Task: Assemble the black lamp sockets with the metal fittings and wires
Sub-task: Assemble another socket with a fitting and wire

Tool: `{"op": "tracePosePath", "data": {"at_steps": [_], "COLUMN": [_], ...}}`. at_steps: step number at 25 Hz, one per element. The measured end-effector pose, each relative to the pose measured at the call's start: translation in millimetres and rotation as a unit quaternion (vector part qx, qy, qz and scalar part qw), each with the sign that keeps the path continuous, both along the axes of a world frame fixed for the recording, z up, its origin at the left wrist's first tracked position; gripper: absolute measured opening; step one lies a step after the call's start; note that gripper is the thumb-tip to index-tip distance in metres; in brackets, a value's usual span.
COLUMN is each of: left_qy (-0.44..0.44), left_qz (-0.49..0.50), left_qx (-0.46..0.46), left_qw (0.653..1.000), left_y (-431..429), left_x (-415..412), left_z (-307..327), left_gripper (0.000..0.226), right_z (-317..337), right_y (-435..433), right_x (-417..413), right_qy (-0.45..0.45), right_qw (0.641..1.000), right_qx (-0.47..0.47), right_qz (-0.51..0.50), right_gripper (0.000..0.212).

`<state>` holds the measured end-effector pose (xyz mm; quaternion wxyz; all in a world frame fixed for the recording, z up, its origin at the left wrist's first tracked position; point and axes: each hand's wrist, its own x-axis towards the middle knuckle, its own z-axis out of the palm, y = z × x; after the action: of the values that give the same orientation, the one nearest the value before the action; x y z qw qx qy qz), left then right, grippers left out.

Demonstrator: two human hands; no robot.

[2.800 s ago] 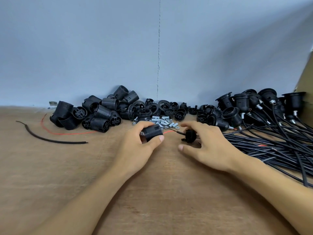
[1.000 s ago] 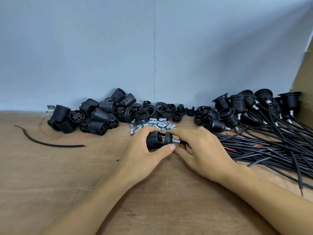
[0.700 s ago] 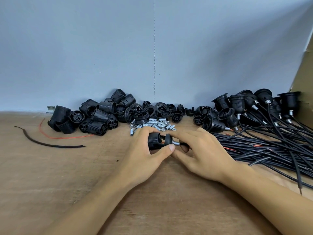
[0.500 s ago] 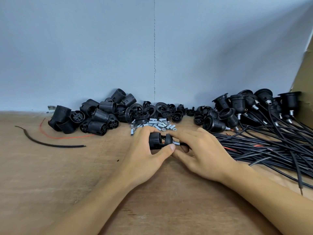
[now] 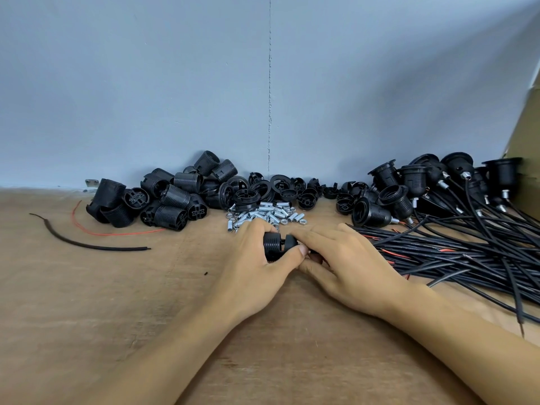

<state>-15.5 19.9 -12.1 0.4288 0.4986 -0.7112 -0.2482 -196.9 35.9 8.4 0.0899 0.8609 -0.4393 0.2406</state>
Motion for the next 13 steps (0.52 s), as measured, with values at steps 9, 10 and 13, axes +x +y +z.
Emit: {"op": "tracePosePath", "data": {"at_steps": [9,10,13], "left_qy": [0.039,0.047,0.067], "left_qz": [-0.016,-0.015,-0.010], "left_qx": [0.011,0.007,0.003], "left_qw": [0.999,0.999,0.998], "left_y": [3.4,3.1,2.8], "left_x": [0.1,-0.2,-1.4], "left_z": [1.4,1.6,2.4], "left_gripper": [0.028,0.027,0.026], "right_z": [-2.0,-1.9,-2.2], "right_y": [1.5,1.7,1.1], "right_x": [1.8,2.2,2.9], "right_qy": [-0.022,-0.026,-0.049], "right_qw": [1.000,1.000,0.999], "right_qx": [0.019,0.017,0.016], "right_qz": [0.004,0.004,0.006], "right_gripper": [0.039,0.039,0.037]}}
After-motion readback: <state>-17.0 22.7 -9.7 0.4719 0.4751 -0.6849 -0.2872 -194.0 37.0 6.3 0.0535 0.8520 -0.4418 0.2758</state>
